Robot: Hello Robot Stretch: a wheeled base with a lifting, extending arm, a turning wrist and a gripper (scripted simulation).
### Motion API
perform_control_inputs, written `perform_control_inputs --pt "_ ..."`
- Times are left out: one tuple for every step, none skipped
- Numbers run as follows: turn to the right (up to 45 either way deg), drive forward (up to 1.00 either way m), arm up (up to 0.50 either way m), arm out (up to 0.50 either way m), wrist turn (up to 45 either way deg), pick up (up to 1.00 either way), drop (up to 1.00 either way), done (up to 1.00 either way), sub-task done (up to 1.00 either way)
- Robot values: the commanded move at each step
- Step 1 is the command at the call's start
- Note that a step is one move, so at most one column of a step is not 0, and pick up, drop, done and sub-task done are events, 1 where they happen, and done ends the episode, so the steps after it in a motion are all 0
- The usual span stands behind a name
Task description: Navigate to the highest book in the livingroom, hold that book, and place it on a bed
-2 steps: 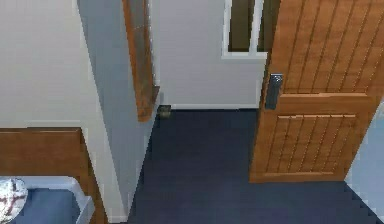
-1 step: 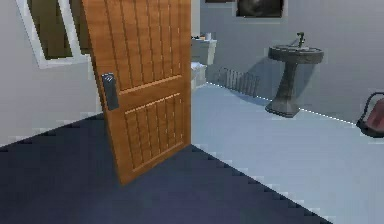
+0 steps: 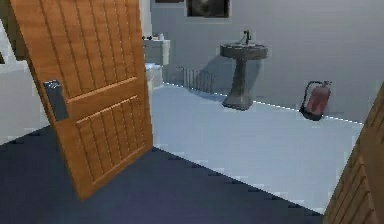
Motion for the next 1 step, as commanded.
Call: perform_control_inputs --pt "0.0 0.45 0.00 0.00 0.0 0.00 0.00 0.00 0.00"
